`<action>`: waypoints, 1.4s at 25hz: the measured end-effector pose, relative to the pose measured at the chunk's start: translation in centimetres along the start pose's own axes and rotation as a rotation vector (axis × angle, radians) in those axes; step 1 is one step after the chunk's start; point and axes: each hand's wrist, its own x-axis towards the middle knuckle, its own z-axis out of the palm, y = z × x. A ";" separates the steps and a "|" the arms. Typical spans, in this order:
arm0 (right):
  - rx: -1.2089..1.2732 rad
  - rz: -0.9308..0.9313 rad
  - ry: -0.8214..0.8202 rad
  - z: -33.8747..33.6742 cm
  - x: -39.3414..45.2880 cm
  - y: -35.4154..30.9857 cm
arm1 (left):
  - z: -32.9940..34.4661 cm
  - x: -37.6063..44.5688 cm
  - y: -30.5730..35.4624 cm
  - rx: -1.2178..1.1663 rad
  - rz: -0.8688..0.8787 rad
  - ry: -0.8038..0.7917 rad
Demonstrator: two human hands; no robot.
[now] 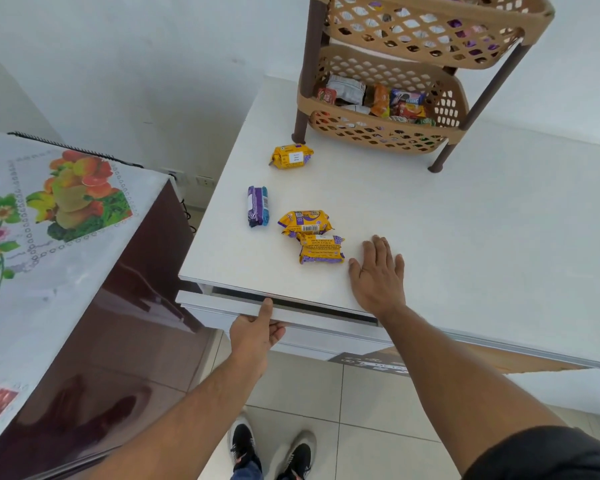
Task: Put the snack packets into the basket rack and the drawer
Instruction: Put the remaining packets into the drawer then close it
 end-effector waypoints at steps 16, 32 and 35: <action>-0.017 -0.004 0.067 0.0 -0.1 -0.3 | -11.8 -10.0 -5.2 0.150 -0.240 0.025; 0.199 -0.031 0.096 -0.9 -0.2 -0.3 | -1.3 -8.7 8.3 1.089 0.531 -0.323; 0.420 -0.161 0.185 -1.9 -0.7 -2.2 | 6.3 -4.7 12.6 1.114 1.068 -0.253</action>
